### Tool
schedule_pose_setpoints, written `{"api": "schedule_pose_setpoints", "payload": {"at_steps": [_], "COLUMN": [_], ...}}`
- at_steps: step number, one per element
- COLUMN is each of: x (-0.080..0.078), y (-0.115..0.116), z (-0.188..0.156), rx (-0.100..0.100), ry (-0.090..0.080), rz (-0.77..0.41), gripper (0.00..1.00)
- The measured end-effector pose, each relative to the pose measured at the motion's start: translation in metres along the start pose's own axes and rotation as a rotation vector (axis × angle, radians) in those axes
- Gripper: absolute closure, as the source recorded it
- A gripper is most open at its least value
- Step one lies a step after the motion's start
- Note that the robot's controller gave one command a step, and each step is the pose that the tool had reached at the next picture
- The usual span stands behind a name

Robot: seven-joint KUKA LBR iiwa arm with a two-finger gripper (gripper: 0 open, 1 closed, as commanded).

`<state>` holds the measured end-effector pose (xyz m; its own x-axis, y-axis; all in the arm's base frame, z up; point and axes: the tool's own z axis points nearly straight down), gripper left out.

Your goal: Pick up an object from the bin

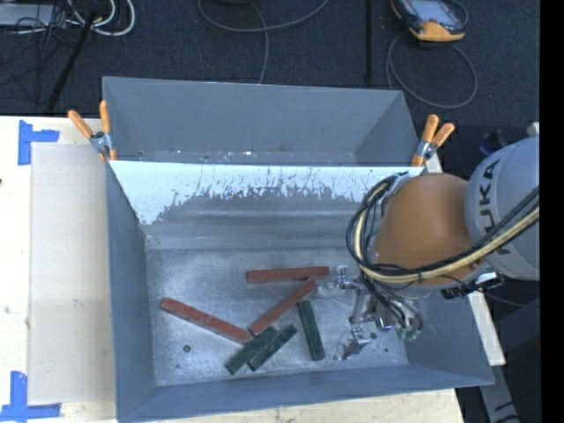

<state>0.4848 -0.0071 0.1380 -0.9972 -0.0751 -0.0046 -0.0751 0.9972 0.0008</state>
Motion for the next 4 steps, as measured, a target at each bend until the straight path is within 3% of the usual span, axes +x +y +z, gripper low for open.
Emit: {"api": "schedule_pose_setpoints", "payload": {"at_steps": [1, 2, 3, 4], "x": [0.000, -0.006, -0.028, -0.028], "y": [0.000, 0.014, 0.047, 0.050], "z": [0.015, 0.020, 0.062, 0.064], "rx": [0.001, 0.000, 0.006, 0.001], "ry": [0.003, 0.012, -0.002, -0.002], "rz": [0.006, 0.021, -0.212, -0.212], "gripper": [0.00, 0.00, 1.00, 0.00]}}
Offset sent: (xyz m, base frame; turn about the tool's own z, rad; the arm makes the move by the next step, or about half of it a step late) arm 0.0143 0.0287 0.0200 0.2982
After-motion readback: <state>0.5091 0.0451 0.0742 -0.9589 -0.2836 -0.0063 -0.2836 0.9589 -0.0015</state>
